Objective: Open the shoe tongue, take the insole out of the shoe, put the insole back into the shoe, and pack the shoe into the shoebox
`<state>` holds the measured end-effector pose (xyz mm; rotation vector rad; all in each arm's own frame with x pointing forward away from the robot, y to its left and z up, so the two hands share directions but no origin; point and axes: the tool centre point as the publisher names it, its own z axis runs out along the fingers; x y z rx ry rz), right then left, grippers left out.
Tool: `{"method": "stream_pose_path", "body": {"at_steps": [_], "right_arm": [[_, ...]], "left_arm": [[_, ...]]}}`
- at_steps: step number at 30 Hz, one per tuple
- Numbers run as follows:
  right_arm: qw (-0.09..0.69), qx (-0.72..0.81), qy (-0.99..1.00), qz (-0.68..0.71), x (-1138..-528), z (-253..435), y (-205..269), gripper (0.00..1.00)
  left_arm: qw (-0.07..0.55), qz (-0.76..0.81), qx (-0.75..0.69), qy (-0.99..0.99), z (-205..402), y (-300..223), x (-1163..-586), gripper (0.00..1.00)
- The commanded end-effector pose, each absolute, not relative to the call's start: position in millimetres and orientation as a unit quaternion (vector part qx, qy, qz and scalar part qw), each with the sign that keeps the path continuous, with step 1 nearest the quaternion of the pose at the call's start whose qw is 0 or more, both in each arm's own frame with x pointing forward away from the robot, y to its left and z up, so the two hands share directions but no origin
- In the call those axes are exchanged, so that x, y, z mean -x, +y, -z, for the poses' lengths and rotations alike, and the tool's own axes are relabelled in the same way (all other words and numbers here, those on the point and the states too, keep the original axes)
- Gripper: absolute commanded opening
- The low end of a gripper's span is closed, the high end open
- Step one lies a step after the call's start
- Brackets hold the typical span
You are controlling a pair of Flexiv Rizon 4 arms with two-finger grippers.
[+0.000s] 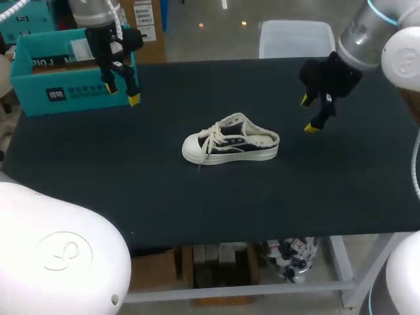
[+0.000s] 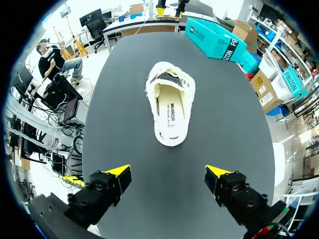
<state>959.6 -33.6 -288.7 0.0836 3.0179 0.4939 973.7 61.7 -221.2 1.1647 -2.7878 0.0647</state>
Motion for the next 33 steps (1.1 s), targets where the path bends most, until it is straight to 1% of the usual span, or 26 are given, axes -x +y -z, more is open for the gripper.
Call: {"method": "stream_pose_path", "body": {"at_steps": [1, 13, 16, 19, 21, 22, 24, 29, 33], "right_arm": [[0.055, -0.036, 0.986, -0.152, -957.7, 293.4, -32.1, 1.0], [0.055, -0.036, 0.986, -0.152, -957.7, 293.4, -32.1, 1.0], [0.052, -0.02, 0.984, -0.169, -961.4, 298.7, -26.4, 1.0], [0.035, -0.006, 0.982, -0.184, -965.4, 309.3, -15.7, 1.0], [0.023, -0.004, 0.982, -0.186, -967.8, 316.3, -11.9, 1.0], [0.017, -0.004, 0.981, -0.191, -969.1, 318.7, -10.1, 1.0], [0.009, -0.005, 0.98, -0.2, -971.0, 322.4, -6.7, 1.0], [0.001, -0.02, 0.975, -0.22, -974.2, 334.0, 0.8, 1.0], [0.005, -0.023, 0.971, -0.239, -975.7, 342.4, 6.2, 1.0]], "left_arm": [[0.009, 0.005, -0.375, -0.927, 216.0, 52.8, -957.4, 1.0], [0.009, 0.005, -0.375, -0.927, 216.0, 52.8, -957.4, 1.0], [-0.002, -0.01, -0.403, -0.915, 215.5, 36.8, -951.2, 1.0], [-0.016, -0.014, -0.427, -0.904, 216.2, 19.9, -945.4, 1.0], [-0.014, -0.016, -0.446, -0.895, 216.6, 10.0, -943.7, 1.0], [-0.025, -0.014, -0.454, -0.891, 217.5, 5.0, -943.4, 1.0], [-0.022, -0.016, -0.465, -0.885, 219.0, -4.1, -942.7, 1.0], [-0.037, -0.02, -0.482, -0.875, 223.0, -25.6, -938.7, 1.0], [-0.033, -0.023, -0.489, -0.871, 224.5, -37.2, -938.0, 1.0]]}}
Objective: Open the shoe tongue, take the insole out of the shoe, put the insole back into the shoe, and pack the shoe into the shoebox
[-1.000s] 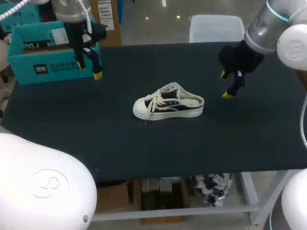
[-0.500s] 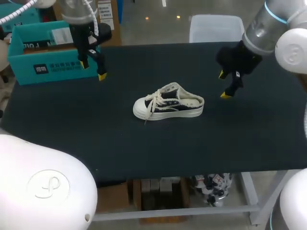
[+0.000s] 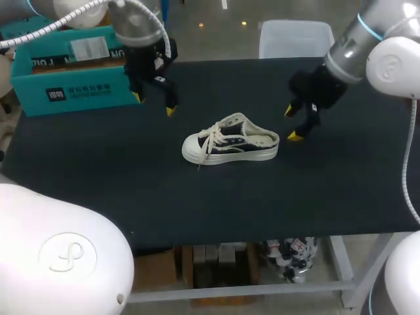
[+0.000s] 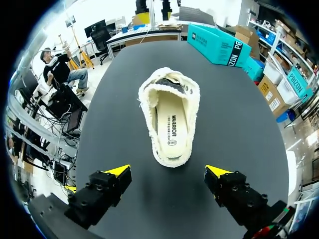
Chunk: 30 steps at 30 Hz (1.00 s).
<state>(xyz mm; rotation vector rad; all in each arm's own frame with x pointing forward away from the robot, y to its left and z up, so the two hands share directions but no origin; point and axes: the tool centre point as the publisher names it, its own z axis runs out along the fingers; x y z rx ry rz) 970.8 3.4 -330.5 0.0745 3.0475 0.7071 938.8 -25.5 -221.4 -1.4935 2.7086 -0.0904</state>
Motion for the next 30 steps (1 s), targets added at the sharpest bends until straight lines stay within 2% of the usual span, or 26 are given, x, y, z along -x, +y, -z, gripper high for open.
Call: {"method": "stream_pose_path", "body": {"at_steps": [1, 30], "right_arm": [[0.008, -0.024, 0.969, -0.244, -975.3, 344.6, 7.1, 1.0], [-0.01, -0.051, 0.949, -0.312, -978.4, 404.9, 40.9, 1.0]], "left_arm": [[0.029, 0.025, 0.491, 0.87, 224.5, -39.0, -938.0, 1.0], [0.018, 0.037, 0.532, 0.846, 246.6, -90.3, -934.9, 1.0]]}}
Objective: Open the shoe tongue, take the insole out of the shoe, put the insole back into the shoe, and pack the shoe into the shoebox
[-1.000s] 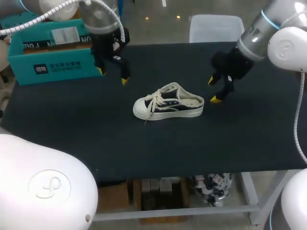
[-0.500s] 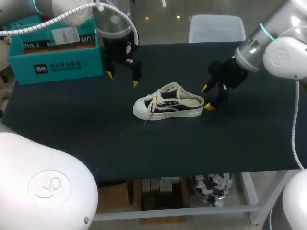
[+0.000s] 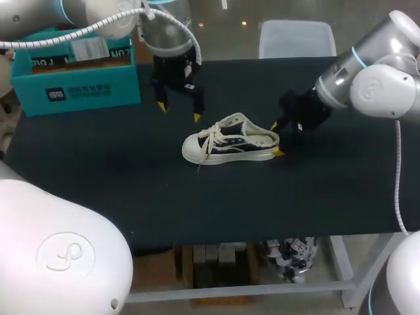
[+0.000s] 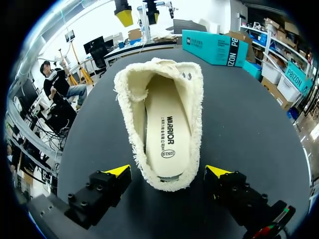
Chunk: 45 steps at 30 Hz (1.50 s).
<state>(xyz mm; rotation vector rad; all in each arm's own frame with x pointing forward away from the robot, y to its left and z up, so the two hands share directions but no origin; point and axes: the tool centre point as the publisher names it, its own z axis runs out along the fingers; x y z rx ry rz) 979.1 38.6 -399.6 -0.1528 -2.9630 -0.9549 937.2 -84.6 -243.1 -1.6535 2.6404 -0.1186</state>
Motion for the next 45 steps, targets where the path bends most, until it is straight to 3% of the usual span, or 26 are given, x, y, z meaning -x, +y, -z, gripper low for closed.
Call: {"method": "stream_pose_path", "body": {"at_steps": [1, 28, 29, 31, 32, 45], "right_arm": [[0.011, 0.052, -0.948, 0.313, -977.9, 406.1, 41.9, 1.0], [0.02, 0.076, -0.935, 0.346, -981.8, 424.6, 58.7, 1.0], [0.021, 0.077, -0.935, 0.346, -981.7, 425.6, 59.2, 0.83], [0.022, 0.079, -0.934, 0.348, -981.2, 427.5, 59.6, 0.2], [0.023, 0.081, -0.933, 0.35, -980.9, 428.3, 59.9, 0.0], [0.018, 0.082, -0.93, 0.358, -973.6, 433.2, 64.5, 0.0]], "left_arm": [[0.019, 0.037, 0.533, 0.845, 247.4, -91.5, -935.0, 1.0], [0.008, 0.047, 0.542, 0.839, 265.2, -108.5, -936.8, 1.0], [0.007, 0.047, 0.542, 0.839, 265.4, -109.2, -937.4, 1.0], [0.003, 0.05, 0.547, 0.836, 265.1, -111.1, -939.0, 1.0], [0.002, 0.051, 0.549, 0.834, 264.4, -112.2, -939.7, 1.0], [0.031, -0.003, 0.586, 0.81, 253.2, -151.8, -939.6, 1.0]]}}
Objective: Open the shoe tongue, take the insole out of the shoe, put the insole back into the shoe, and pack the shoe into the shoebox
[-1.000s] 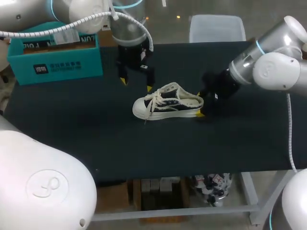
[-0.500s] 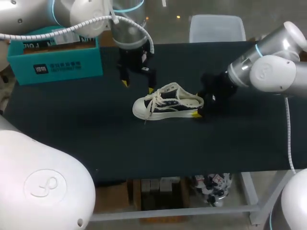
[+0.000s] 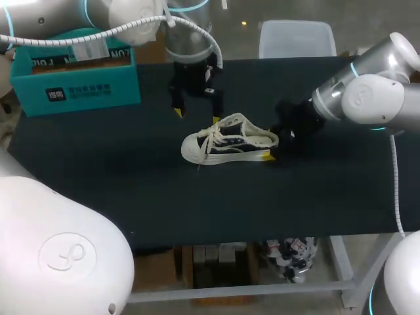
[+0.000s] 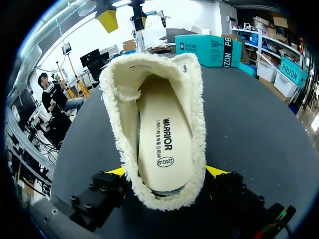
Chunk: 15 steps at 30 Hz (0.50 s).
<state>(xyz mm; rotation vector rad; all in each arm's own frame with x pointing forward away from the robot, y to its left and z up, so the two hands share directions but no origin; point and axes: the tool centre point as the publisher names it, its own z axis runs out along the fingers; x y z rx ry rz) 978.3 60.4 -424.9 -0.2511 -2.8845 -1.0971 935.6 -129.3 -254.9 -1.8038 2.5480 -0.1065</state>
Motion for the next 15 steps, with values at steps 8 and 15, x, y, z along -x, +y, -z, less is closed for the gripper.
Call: {"method": "stream_pose_path", "body": {"at_steps": [8, 15], "right_arm": [[0.018, 0.082, -0.93, 0.358, -973.6, 433.2, 64.5, 0.0], [0.018, 0.082, -0.93, 0.358, -973.6, 433.2, 64.5, 0.0]], "left_arm": [[0.06, -0.022, 0.601, 0.797, 265.9, -182.3, -941.0, 1.0], [0.09, -0.032, 0.622, 0.777, 275.3, -194.2, -942.6, 1.0]]}}
